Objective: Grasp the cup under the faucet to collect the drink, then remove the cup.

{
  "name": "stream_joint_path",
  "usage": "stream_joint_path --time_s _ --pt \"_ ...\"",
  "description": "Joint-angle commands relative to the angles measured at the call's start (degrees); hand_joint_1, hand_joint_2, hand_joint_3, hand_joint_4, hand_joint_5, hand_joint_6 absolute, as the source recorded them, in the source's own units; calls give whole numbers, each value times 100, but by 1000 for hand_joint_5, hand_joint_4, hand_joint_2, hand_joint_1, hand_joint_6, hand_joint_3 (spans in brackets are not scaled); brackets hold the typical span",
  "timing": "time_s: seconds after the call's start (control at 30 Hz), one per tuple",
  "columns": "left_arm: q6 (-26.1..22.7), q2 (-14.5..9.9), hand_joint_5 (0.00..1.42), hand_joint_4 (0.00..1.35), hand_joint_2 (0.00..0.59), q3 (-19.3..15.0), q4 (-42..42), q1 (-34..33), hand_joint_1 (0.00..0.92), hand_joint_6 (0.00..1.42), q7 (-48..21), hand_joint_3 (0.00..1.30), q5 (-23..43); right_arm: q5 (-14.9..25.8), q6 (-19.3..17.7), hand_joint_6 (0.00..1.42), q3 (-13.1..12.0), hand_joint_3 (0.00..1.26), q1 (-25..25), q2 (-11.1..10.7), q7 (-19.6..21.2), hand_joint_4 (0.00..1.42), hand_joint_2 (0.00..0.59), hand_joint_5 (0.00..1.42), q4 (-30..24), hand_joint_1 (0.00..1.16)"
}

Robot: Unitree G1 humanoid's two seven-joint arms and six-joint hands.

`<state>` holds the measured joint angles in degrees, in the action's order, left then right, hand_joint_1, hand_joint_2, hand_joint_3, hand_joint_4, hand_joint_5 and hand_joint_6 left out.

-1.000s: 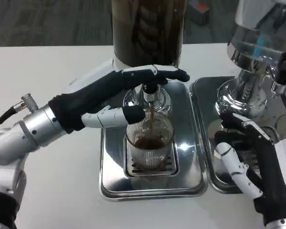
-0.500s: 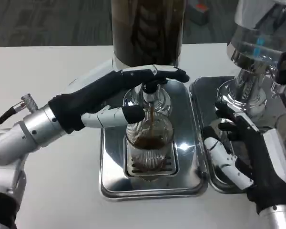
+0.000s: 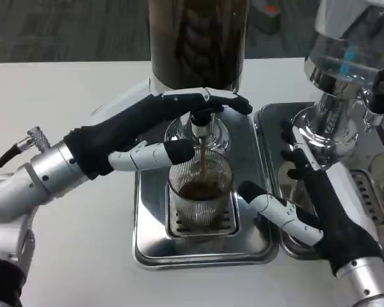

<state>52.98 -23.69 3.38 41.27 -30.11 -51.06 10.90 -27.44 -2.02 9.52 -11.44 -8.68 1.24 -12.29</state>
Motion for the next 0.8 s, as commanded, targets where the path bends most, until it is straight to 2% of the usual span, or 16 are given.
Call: stream_joint_path --time_s 0.03,0.13,0.3,0.6,0.7,0.8 --pt "2 -49 147 219 108 80 3 120 0 207 -84 342 -113 3 219 168 70 0 242 -139 -252 0 0 51 81 146" --pt "-1 -52 147 223 109 78 -8 126 0 207 -79 347 -115 -26 278 163 121 0 333 -179 -320 0 0 38 118 186" --pt "-7 -62 156 238 109 76 -12 118 0 207 -78 355 -116 -122 363 172 208 0 465 -241 -392 0 42 46 186 299" --pt "-16 -81 161 242 110 66 -15 123 0 207 -65 363 -120 -379 509 222 287 0 510 -212 -235 0 97 107 190 434" --pt "-22 -72 160 244 109 57 -1 126 0 207 -46 361 -111 -405 540 225 293 0 518 -206 -245 0 102 108 192 437" --pt "-19 -58 159 246 107 32 24 129 0 207 10 341 -105 -372 543 227 288 0 529 -195 -257 0 81 108 220 385"
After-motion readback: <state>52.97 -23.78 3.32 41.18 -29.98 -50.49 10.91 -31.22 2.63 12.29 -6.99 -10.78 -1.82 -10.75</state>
